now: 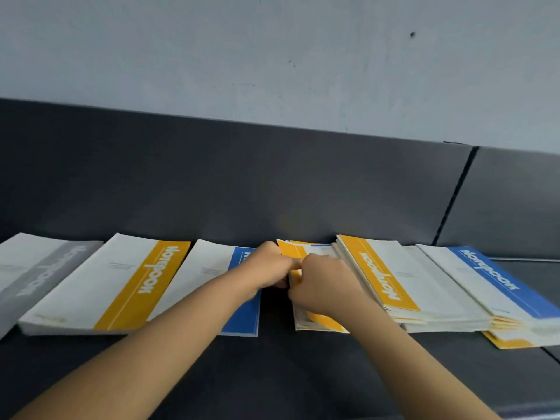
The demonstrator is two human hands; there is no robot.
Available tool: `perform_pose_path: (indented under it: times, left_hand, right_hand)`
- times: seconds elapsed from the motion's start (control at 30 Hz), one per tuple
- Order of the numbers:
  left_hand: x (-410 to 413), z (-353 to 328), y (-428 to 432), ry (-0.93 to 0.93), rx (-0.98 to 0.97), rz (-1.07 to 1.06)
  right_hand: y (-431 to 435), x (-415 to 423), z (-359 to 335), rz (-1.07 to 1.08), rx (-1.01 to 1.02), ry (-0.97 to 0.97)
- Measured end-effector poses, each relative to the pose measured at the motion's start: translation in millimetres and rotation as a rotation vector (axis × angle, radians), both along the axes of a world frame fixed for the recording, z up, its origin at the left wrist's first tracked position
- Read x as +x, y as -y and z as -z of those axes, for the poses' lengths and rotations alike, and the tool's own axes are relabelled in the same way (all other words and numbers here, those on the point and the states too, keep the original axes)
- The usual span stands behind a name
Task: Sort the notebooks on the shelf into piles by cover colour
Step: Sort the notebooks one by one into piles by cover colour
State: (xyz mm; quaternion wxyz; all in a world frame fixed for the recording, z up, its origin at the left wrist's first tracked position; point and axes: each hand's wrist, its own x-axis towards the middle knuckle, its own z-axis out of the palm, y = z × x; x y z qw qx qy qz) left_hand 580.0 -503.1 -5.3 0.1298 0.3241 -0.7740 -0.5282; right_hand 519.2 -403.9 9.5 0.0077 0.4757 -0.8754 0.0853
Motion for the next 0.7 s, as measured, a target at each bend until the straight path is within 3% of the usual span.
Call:
perform_pose_path:
  times: [0.1,0.23,0.4,0.57,0.7]
  left_hand:
    - [2,-3,3,-0.069,0.106,-0.075]
    - [22,-6,22,-0.081,0.094,-0.148]
    - [59,-18,50,-0.191,0.158,-0.184]
    - [103,-23,81,-0.248,0.164,-0.255]
    - [142,-23,113,-0.235,0.168,-0.325]
  right_hand:
    - [3,0,-3,-0.086,-0.12,0.111]
    - [7,4,-2,-0.18,-0.24,0.282]
    - [23,-11,-3,0.009,-0.337,0.4]
    - [55,12,-2,0.073,-0.639,1.283]
    - [89,45,2,0.025,-0.731,1.443]
